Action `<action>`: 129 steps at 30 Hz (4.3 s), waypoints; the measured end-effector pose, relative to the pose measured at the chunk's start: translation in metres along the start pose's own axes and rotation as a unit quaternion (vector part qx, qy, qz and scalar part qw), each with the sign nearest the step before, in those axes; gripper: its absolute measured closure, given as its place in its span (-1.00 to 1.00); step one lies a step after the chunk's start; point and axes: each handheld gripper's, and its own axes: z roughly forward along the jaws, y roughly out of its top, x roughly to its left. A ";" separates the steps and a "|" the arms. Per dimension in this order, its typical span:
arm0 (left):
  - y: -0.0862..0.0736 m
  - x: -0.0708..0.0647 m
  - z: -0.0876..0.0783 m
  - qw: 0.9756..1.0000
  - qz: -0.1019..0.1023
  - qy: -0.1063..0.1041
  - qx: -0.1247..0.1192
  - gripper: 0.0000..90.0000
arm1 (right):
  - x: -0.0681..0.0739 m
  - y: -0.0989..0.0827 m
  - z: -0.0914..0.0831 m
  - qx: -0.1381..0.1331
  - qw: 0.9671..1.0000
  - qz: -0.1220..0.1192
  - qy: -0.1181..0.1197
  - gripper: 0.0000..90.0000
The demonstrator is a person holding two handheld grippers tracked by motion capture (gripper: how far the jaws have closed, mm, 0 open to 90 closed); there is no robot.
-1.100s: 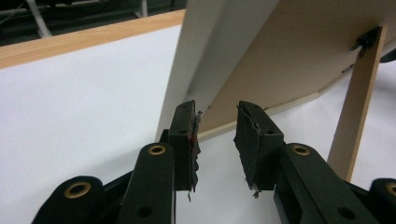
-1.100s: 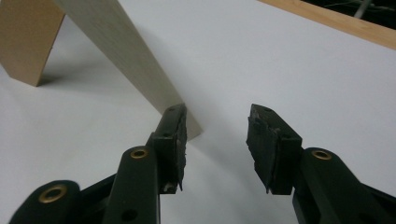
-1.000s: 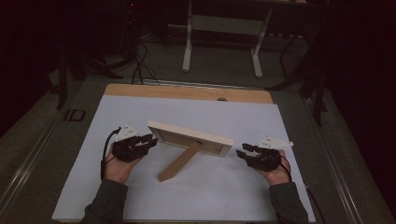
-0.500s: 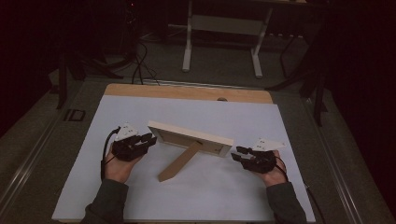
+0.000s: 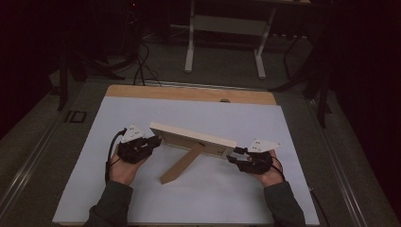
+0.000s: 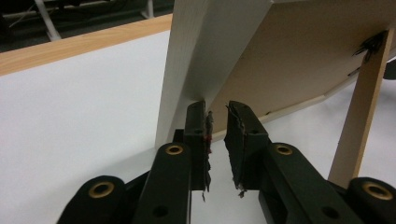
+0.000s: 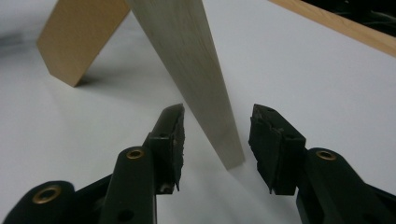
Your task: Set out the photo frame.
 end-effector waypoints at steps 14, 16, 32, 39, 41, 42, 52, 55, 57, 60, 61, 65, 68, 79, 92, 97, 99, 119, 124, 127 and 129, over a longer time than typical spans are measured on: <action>0.002 0.001 0.003 1.000 0.001 0.010 0.006 0.92 | 0.006 0.008 0.006 -0.008 1.000 -0.028 -0.004 0.33; 0.003 0.002 0.004 1.000 0.000 0.011 0.007 0.93 | 0.007 0.008 0.005 -0.007 0.999 -0.031 -0.006 0.34; 0.015 0.000 0.020 1.000 -0.001 0.011 0.014 0.94 | 0.014 0.005 0.002 -0.012 0.999 -0.036 -0.012 0.40; 0.021 -0.002 0.023 1.000 0.004 0.013 0.016 0.95 | 0.016 0.005 0.002 -0.013 0.999 -0.038 -0.015 0.42; 0.022 -0.002 0.024 1.000 0.003 0.013 0.016 0.95 | 0.016 0.005 0.002 -0.014 0.999 -0.040 -0.015 0.43; 0.022 -0.002 0.025 1.000 0.003 0.013 0.017 0.95 | 0.016 0.005 0.002 -0.014 0.999 -0.040 -0.014 0.43; 0.031 -0.008 0.032 1.000 0.011 0.008 0.018 0.95 | 0.020 0.006 0.003 -0.015 0.999 -0.045 -0.015 0.45; 0.033 -0.011 0.034 1.000 0.014 0.006 0.019 0.95 | 0.021 0.006 0.003 -0.016 0.999 -0.047 -0.016 0.45; 0.034 -0.012 0.035 1.000 0.018 0.004 0.021 0.95 | 0.022 0.006 0.003 -0.017 0.999 -0.047 -0.016 0.46; 0.036 -0.014 0.037 1.000 0.021 0.002 0.022 0.95 | 0.024 0.007 0.003 -0.017 0.999 -0.048 -0.016 0.46; 0.037 -0.015 0.038 1.000 0.021 0.001 0.022 0.95 | 0.024 0.007 0.003 -0.017 0.999 -0.050 -0.016 0.46; 0.038 -0.017 0.041 0.999 0.023 0.000 0.023 0.95 | 0.027 0.008 0.004 -0.016 0.998 -0.055 -0.015 0.47; 0.039 -0.018 0.043 0.999 0.025 -0.001 0.025 0.96 | 0.029 0.009 0.005 -0.015 0.998 -0.058 -0.014 0.47; 0.041 -0.019 0.047 0.999 0.022 -0.001 0.025 1.00 | 0.039 0.014 0.008 -0.007 0.997 -0.077 -0.008 0.46; 0.042 -0.014 0.042 1.000 0.019 0.004 0.019 1.00 | 0.025 0.013 -0.018 -0.025 0.997 -0.068 0.016 0.35; 0.042 -0.014 0.042 1.000 0.017 0.008 0.017 1.00 | 0.016 0.011 -0.017 -0.033 0.999 -0.030 -0.019 0.88; 0.042 -0.014 0.042 1.000 0.017 0.008 0.017 1.00 | 0.016 0.011 -0.013 -0.031 0.999 -0.025 -0.027 0.97; 0.045 -0.017 0.050 1.000 0.016 0.010 0.024 1.00 | 0.032 0.015 0.010 -0.022 0.999 -0.028 -0.006 1.00; 0.048 -0.018 0.053 0.999 0.019 0.009 0.028 1.00 | 0.038 0.018 0.011 -0.023 0.999 -0.037 0.002 1.00; 0.049 -0.019 0.053 0.999 0.020 0.008 0.027 1.00 | 0.042 0.021 0.012 -0.025 0.999 -0.041 0.006 1.00; 0.051 -0.021 0.054 0.999 0.023 0.007 0.026 1.00 | 0.045 0.023 0.013 -0.026 0.999 -0.045 0.011 1.00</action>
